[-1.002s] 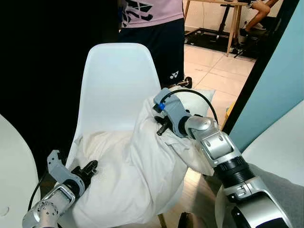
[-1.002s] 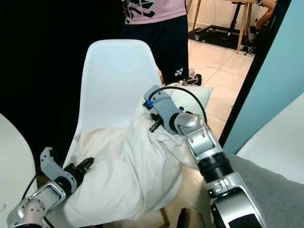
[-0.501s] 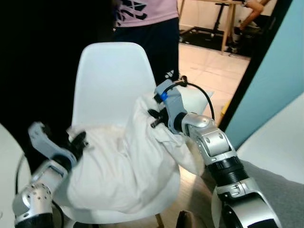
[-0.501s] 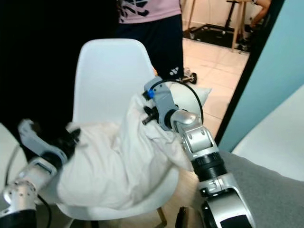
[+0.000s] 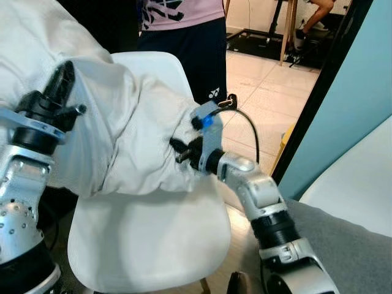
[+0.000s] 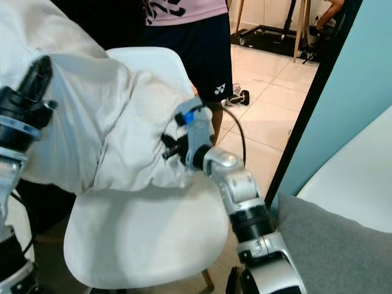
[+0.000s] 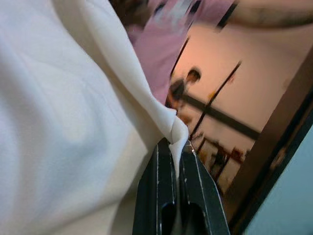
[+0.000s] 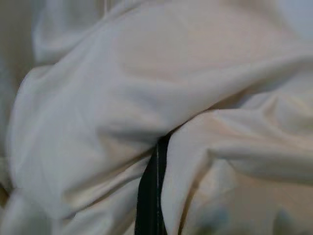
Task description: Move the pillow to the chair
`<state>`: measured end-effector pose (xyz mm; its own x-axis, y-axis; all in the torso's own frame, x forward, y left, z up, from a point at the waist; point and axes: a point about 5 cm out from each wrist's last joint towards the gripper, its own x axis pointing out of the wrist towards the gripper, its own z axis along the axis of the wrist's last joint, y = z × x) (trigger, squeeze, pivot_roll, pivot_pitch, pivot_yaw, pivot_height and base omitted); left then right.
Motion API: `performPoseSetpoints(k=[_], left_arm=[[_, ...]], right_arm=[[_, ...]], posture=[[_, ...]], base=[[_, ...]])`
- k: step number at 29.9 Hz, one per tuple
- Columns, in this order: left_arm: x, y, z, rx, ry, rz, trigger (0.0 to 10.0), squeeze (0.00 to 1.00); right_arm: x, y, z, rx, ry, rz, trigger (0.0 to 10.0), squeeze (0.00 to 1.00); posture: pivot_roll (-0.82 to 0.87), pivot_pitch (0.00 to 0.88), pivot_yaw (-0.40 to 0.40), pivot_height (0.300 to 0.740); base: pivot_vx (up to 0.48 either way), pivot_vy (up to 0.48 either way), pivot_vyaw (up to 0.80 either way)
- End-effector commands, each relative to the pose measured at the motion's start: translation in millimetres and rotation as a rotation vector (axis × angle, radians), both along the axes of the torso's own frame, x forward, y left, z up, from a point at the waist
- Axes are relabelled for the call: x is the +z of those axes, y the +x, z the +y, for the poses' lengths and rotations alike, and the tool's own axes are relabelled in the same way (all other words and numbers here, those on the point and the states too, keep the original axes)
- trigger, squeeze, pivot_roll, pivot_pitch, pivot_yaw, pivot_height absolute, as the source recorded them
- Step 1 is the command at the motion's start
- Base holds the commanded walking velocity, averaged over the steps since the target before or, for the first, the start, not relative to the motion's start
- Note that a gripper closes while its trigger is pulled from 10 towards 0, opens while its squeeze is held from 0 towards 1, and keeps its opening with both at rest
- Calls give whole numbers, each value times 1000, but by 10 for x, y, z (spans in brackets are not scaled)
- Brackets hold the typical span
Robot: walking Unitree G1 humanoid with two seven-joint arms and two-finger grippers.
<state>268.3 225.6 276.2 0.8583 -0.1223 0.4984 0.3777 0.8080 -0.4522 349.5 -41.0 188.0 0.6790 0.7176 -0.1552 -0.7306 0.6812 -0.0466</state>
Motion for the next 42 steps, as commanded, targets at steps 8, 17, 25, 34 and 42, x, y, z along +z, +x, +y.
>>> performPoseSetpoints(k=[8, 17, 25, 34, 42], left_arm=[[-770, 54, -221, -66, -31, 317, 0, 0], [-1306, 19, -36, 38, 20, 521, 10000, 0], [-1647, 11, 158, 199, 293, 736, 10000, 1000], [-1321, 9, 440, 481, 639, 732, 10000, 1000], [-951, 113, 258, 450, 597, 514, 10000, 1000]], right_arm=[[-134, 43, -43, -32, -217, -82, 10000, 0], [-245, 113, -289, -123, -356, -74, 10000, 0], [-364, 163, -536, -236, -447, 13, 10000, 1000], [-417, 257, -1069, -375, -571, 74, 10000, 1000], [-411, 260, -1270, -419, -582, 79, 10000, 1000]], posture=[[131, 0, -32, 303], [125, 0, -29, 303], [118, 0, -28, 303], [122, 0, -35, 303], [119, 0, -34, 303]], base=[[0, 0, 0], [0, 0, 0], [0, 0, 0], [0, 0, 0], [0, 0, 0]])
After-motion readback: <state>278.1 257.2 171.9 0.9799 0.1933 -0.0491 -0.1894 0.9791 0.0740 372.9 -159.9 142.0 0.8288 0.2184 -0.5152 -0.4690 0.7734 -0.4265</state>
